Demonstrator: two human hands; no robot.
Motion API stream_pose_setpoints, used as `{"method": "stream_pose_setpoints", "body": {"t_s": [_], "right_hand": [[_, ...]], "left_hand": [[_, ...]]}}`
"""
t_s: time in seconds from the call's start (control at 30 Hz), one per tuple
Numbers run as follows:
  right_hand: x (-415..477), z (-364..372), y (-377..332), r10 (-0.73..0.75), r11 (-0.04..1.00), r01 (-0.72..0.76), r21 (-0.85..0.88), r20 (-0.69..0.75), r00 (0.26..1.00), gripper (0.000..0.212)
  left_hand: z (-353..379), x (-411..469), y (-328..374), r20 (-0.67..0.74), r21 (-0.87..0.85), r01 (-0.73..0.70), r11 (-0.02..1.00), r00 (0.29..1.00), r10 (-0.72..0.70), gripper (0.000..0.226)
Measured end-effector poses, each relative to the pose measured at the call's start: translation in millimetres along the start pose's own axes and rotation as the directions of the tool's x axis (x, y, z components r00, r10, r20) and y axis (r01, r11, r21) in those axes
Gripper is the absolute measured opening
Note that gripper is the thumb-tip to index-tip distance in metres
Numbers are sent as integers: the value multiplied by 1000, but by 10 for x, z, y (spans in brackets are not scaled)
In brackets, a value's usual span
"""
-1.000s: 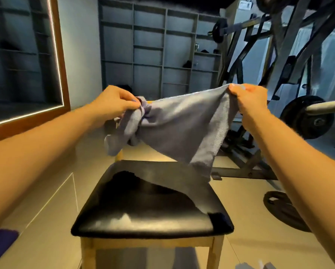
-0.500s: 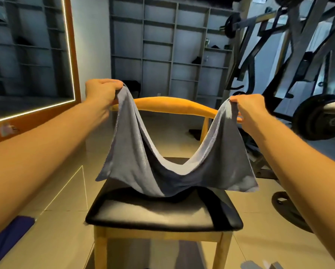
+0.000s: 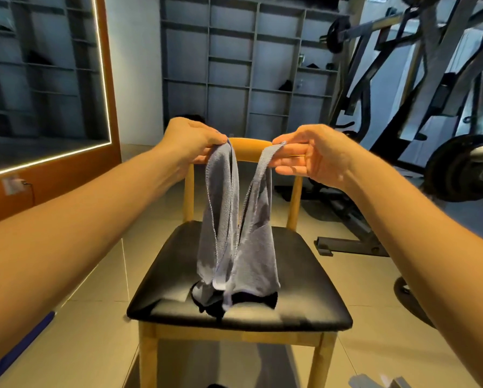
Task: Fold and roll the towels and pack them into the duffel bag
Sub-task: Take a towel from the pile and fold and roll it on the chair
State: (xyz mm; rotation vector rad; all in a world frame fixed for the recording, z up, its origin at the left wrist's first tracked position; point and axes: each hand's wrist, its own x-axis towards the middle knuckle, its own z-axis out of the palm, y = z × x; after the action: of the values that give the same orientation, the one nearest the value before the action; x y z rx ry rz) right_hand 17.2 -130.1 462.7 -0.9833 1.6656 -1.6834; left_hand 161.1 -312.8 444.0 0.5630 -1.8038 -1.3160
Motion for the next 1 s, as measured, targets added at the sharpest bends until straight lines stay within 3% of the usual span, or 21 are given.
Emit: {"method": "stream_pose_setpoints", "body": {"t_s": [0.13, 0.4, 0.73, 1.0], "right_hand": [[-54, 50, -4, -101, 978, 128, -167, 157, 982, 22], [-116, 192, 24, -171, 809, 231, -540, 159, 972, 15], [-176, 260, 81, -231, 733, 228, -641, 81, 970, 18], [-188, 344, 175, -273, 700, 233, -675, 49, 961, 21]], "left_hand": [[11, -105, 97, 97, -21, 19, 1000, 995, -17, 20], [104, -342, 196, 330, 75, 26, 997, 943, -50, 15], [141, -467, 178, 347, 140, -13, 990, 937, -37, 15], [186, -516, 157, 305, 254, -169, 952, 948, 87, 8]]}}
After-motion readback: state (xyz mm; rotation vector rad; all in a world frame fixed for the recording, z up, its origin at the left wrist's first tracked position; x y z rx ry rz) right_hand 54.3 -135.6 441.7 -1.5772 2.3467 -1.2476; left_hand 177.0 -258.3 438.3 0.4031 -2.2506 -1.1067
